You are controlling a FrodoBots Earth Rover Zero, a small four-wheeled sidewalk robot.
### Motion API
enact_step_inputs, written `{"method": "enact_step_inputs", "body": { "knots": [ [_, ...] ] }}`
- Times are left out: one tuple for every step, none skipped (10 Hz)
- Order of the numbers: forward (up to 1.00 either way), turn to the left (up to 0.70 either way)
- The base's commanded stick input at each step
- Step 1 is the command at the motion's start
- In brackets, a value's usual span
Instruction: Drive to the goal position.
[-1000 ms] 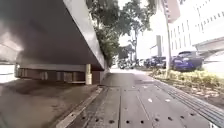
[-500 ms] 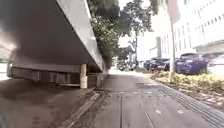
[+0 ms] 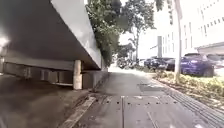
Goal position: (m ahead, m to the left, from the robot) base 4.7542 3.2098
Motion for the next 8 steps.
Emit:
{"method": "enact_step_inputs", "body": {
  "knots": [
    [0.7, -0.01],
    [0.7, -0.01],
    [0.7, -0.01],
    [0.7, -0.03],
    [0.7, -0.06],
    [0.7, -0.05],
    [0.7, 0.0],
    [0.7, 0.0]
  ]
}}
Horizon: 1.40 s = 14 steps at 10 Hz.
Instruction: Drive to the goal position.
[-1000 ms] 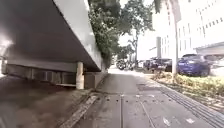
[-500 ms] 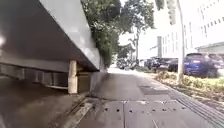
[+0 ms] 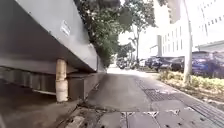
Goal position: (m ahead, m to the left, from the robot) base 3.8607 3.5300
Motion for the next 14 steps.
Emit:
{"method": "enact_step_inputs", "body": {
  "knots": [
    [0.7, 0.0],
    [0.7, 0.0],
    [0.7, 0.0],
    [0.7, 0.0],
    [0.7, 0.0],
    [0.7, 0.0],
    [0.7, 0.0],
    [0.7, 0.0],
    [0.7, -0.01],
    [0.7, -0.07],
    [0.7, -0.12],
    [0.7, -0.1],
    [0.7, 0.0],
    [0.7, 0.0]
  ]
}}
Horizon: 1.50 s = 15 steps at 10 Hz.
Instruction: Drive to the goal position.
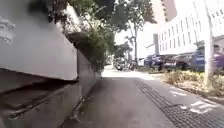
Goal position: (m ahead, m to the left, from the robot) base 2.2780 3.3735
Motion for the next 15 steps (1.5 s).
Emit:
{"method": "enact_step_inputs", "body": {
  "knots": [
    [0.7, 0.0],
    [0.7, 0.0],
    [0.7, 0.0],
    [0.7, 0.0],
    [0.7, 0.0],
    [0.7, 0.0],
    [0.7, 0.0],
    [0.7, 0.0],
    [0.7, 0.0],
    [0.7, 0.0],
    [0.7, 0.0],
    [0.7, 0.0],
    [0.7, 0.0],
    [0.7, 0.0],
    [0.7, 0.0]
  ]
}}
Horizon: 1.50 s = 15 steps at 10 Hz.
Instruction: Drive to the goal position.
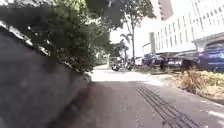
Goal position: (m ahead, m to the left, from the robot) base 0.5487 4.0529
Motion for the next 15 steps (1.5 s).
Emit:
{"method": "enact_step_inputs", "body": {
  "knots": [
    [0.7, 0.0],
    [0.7, 0.0],
    [0.7, 0.0],
    [0.7, 0.0],
    [0.7, 0.01],
    [0.7, 0.01],
    [0.7, 0.01],
    [0.7, 0.01],
    [0.7, 0.01],
    [0.7, 0.01],
    [0.7, 0.01],
    [0.7, 0.01],
    [0.7, 0.01],
    [0.7, 0.01],
    [0.7, 0.01]
  ]
}}
